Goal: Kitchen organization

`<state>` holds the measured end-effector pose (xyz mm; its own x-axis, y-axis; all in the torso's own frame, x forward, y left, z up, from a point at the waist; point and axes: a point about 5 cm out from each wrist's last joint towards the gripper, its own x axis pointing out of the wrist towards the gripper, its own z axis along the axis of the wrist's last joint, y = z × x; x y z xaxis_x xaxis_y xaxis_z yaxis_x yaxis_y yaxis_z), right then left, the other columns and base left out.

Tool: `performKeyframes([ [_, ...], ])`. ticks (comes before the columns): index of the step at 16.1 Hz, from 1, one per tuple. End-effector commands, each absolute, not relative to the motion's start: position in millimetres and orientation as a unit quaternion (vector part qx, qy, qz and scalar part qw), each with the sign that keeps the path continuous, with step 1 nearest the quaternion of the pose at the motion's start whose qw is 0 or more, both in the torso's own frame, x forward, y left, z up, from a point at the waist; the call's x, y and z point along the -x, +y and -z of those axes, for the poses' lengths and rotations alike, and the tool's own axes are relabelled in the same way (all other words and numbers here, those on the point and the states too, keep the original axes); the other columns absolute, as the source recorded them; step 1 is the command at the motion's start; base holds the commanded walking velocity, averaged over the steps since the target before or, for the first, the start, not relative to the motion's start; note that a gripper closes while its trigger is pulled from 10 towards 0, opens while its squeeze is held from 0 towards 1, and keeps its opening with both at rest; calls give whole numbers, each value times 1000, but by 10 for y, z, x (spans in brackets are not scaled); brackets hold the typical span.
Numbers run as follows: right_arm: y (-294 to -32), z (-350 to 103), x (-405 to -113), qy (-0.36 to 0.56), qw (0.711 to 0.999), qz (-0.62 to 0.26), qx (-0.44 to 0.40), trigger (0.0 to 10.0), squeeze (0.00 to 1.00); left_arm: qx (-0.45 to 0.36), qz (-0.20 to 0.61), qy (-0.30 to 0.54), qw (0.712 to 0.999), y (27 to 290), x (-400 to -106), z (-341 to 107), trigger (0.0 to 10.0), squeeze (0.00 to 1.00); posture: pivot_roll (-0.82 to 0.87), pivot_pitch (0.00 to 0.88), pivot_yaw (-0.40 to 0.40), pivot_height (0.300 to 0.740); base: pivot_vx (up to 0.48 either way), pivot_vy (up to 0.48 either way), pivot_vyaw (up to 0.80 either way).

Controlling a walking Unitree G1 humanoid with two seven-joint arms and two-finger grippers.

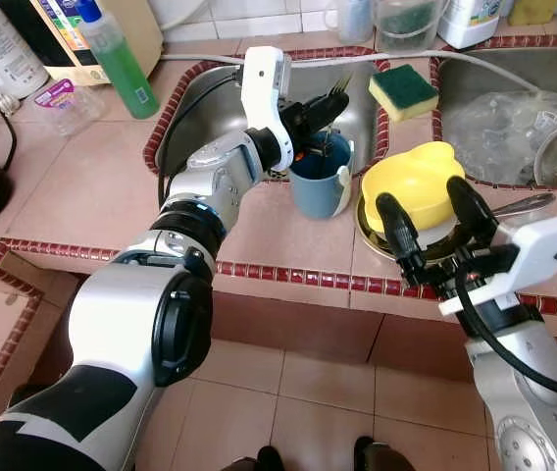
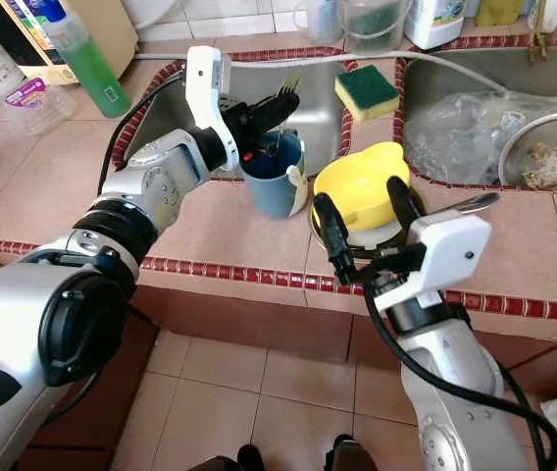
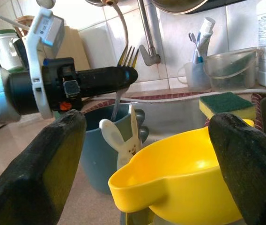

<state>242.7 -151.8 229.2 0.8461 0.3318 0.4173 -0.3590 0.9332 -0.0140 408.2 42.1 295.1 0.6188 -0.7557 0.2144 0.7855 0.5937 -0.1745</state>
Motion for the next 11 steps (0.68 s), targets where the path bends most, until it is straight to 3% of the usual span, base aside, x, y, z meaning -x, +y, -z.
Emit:
performKeyframes([
  [1, -1487, -2301, -2443, -216, 956, -194, -33, 10000, 0, 107, 435, -65, 892, 493, -4094, -3038, 10000, 0, -246, 186, 162, 740, 0, 0, 0],
  [11, -1446, -2366, -2648, -240, 946, -216, -28, 10000, 0, 73, 496, -34, 865, 640, -4062, -3019, 10000, 0, -205, 123, 150, 740, 0, 0, 0],
])
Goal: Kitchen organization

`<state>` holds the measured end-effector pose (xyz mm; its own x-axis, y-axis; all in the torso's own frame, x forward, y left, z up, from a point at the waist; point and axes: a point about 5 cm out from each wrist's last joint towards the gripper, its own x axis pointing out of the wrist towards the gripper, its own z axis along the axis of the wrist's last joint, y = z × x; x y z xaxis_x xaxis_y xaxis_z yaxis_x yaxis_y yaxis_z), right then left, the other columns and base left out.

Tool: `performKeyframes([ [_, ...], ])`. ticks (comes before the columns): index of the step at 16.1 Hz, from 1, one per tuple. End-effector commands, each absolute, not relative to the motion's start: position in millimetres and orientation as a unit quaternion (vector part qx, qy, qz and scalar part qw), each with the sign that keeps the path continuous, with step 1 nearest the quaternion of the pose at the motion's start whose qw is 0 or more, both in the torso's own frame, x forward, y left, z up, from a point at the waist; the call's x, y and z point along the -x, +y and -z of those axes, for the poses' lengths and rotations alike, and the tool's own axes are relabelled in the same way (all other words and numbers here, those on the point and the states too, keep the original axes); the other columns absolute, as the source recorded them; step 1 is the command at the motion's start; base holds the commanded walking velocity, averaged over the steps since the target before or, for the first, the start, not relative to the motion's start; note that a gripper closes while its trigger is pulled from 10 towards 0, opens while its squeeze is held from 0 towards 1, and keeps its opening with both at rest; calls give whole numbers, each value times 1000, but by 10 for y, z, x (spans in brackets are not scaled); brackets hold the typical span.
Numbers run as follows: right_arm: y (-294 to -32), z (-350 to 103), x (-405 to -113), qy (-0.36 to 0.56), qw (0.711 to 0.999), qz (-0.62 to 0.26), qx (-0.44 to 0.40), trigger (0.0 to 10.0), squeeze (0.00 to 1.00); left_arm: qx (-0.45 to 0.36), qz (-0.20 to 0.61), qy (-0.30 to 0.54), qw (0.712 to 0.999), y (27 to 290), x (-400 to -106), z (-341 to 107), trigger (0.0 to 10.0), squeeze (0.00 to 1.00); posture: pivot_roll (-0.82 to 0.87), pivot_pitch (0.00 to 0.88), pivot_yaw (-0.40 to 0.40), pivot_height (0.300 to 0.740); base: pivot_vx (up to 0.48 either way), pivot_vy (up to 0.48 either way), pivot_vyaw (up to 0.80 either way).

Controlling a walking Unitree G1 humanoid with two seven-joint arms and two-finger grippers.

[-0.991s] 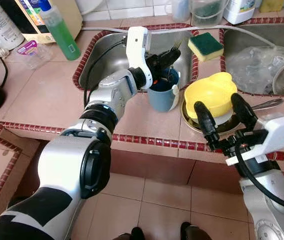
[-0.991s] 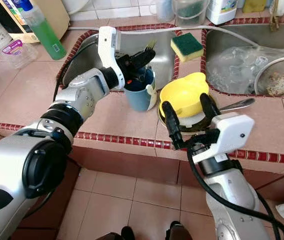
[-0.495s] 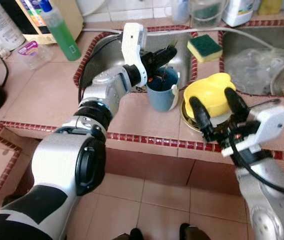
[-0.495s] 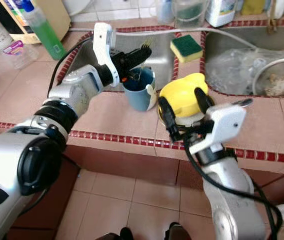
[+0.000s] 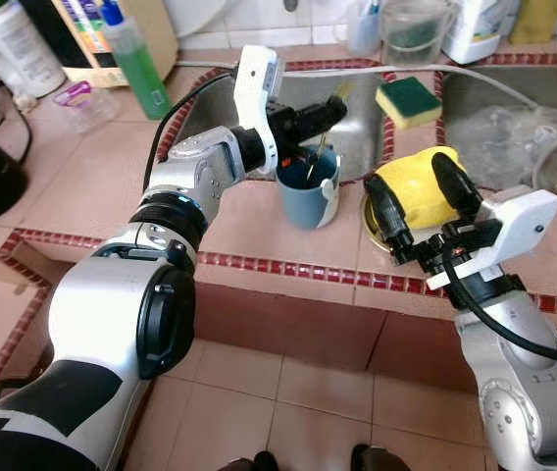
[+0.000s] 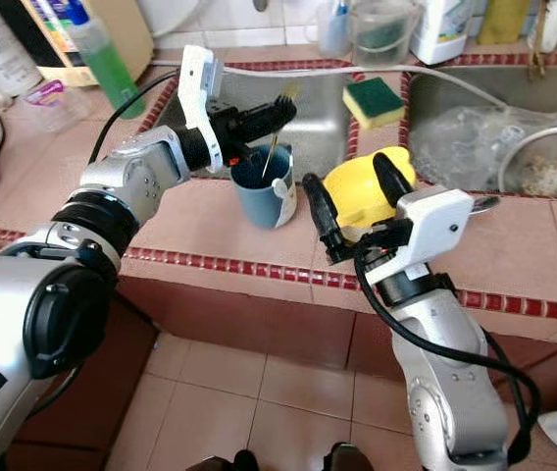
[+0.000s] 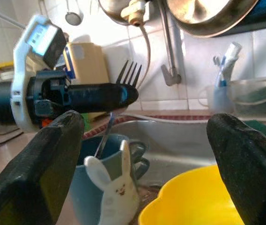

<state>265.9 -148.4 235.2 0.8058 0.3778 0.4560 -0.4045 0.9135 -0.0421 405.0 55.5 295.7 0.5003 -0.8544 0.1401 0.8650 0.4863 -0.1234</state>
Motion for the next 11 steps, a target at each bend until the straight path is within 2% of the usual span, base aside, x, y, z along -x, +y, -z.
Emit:
performKeyframes([
  [1, -1444, -2367, -2661, -243, 945, -217, -29, 10000, 0, 65, 503, -27, 861, 658, -4056, -2995, 10000, 0, -202, 116, 150, 740, 0, 0, 0],
  [5, -1455, -2386, -2706, -250, 943, -219, -27, 10000, 0, 79, 492, -48, 865, 695, -4066, -3098, 10000, 0, -196, 102, 143, 740, 0, 0, 0],
  [7, -1467, -2401, -2744, -254, 941, -220, -23, 10000, 0, 99, 466, -75, 876, 720, -4088, -3172, 10000, 0, -195, 94, 136, 740, 0, 0, 0],
  [11, -1470, -2411, -2769, -258, 940, -223, -21, 10000, 0, 125, 457, -101, 875, 722, -4087, -3274, 10000, 0, -195, 84, 133, 740, 0, 0, 0],
])
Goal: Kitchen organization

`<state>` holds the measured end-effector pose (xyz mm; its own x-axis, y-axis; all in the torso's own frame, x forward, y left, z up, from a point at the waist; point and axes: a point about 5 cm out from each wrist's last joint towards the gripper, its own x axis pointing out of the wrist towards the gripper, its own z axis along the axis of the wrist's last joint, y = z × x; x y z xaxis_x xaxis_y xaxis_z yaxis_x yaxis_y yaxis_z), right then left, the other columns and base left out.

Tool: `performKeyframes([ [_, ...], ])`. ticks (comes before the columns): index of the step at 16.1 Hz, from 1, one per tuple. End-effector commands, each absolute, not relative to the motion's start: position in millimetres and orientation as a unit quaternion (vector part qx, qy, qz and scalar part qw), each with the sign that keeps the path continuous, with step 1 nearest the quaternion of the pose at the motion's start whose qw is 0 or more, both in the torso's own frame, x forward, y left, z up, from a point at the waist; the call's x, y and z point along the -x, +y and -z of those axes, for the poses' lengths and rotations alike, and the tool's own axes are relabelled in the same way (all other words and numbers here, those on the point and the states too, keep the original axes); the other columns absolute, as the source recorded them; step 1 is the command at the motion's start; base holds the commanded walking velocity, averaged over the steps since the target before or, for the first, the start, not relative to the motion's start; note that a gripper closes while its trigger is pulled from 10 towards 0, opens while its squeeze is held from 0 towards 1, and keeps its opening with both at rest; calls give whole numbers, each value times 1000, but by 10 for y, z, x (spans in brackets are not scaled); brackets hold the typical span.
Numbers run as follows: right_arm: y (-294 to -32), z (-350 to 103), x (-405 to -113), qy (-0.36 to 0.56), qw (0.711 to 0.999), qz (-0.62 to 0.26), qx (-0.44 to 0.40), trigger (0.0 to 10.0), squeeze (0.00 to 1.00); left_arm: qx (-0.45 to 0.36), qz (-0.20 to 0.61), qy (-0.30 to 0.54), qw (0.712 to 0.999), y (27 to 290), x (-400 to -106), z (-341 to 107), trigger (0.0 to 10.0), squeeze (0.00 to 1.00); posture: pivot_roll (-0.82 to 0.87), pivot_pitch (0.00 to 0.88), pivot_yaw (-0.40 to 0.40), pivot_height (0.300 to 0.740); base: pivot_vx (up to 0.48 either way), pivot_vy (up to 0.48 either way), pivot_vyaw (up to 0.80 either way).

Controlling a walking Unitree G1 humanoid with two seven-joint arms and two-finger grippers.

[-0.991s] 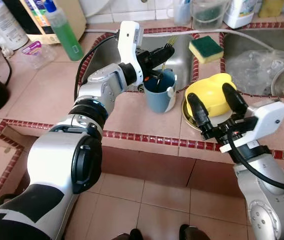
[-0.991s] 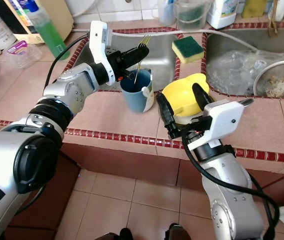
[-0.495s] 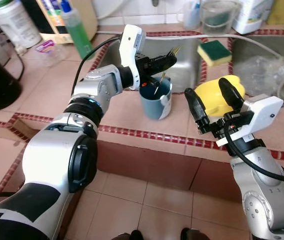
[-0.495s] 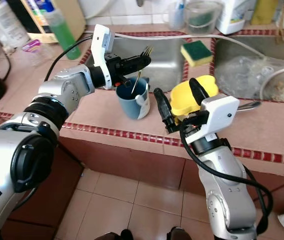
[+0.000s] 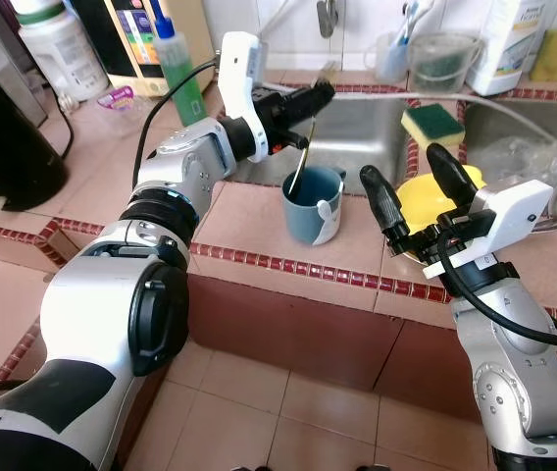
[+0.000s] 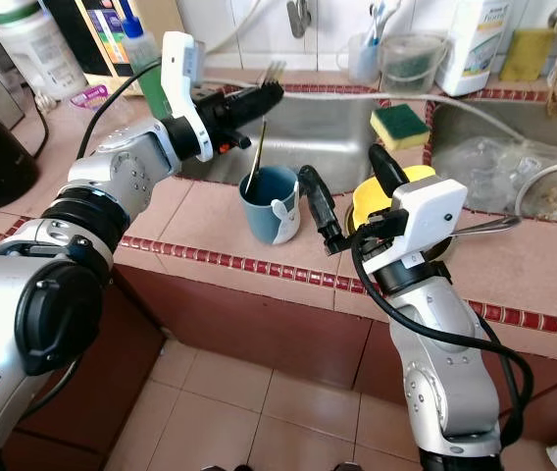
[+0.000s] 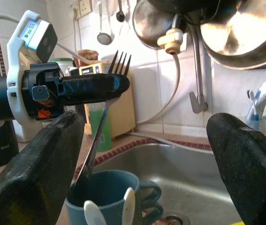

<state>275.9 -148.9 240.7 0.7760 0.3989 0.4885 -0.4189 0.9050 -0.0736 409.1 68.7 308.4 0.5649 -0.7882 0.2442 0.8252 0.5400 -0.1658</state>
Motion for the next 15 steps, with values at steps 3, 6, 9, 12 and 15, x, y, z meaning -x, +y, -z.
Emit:
performKeyframes([
  [3, -1469, -2416, -2781, -260, 939, -223, -21, 10000, 0, 146, 436, -134, 878, 758, -4093, -3371, 10000, 0, -197, 75, 131, 740, 0, 0, 0],
  [6, -1482, -2436, -2817, -268, 940, -211, -31, 10000, 0, 133, 385, -162, 899, 891, -4119, -3362, 10000, 0, -193, 62, 121, 740, 0, 0, 0],
  [9, -1548, -2446, -2886, -280, 946, -157, -51, 10000, 0, 119, 257, -201, 938, 1330, -4140, -3143, 10000, 0, -175, 46, 107, 740, 0, 0, 0],
  [12, -1589, -2444, -2928, -286, 950, -115, -54, 10000, 0, 74, 200, -223, 951, 1509, -4093, -3045, 10000, 0, -162, 37, 99, 740, 0, 0, 0],
  [15, -1636, -2440, -2977, -289, 954, -64, -53, 10000, 0, 1, 159, -234, 959, 1579, -3964, -2784, 10000, 0, -147, 34, 89, 740, 0, 0, 0],
])
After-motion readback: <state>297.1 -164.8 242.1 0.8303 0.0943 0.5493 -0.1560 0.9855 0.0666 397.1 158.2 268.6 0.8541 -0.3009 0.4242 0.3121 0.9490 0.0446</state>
